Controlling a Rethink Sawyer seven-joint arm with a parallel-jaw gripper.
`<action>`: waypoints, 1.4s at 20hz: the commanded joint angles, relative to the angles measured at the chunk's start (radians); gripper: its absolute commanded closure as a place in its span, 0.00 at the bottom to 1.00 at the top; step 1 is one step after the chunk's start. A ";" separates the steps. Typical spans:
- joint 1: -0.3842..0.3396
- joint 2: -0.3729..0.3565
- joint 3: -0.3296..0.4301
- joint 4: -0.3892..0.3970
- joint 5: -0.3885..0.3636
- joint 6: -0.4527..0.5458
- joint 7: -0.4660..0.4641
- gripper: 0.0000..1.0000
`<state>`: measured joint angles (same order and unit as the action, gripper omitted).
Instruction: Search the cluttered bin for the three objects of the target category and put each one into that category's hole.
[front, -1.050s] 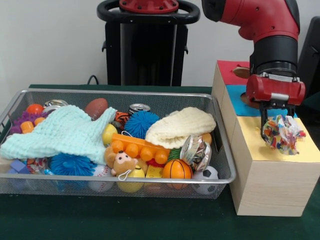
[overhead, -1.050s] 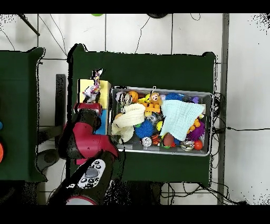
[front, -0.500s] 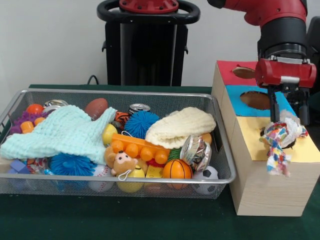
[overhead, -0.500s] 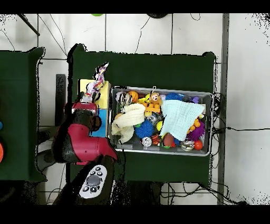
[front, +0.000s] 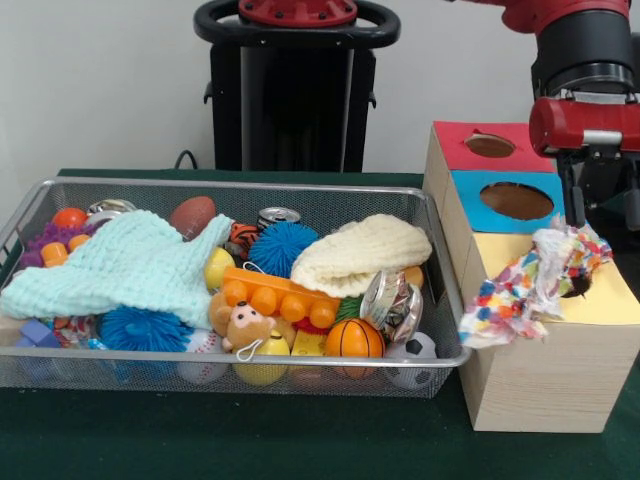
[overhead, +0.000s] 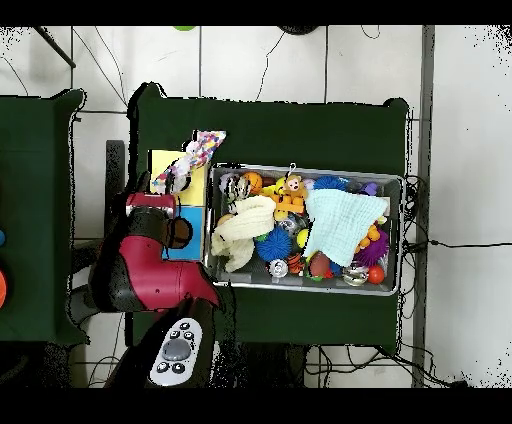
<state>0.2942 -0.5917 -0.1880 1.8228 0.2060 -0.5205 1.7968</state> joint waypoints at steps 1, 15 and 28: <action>-0.036 -0.002 0.107 0.043 -0.025 0.100 0.205 0.00; -0.025 -0.038 0.098 0.050 0.011 0.131 0.192 0.00; 0.043 -0.107 0.009 0.035 0.097 0.223 0.159 0.00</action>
<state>0.3216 -0.6824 -0.1746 1.8332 0.2418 -0.4059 1.7968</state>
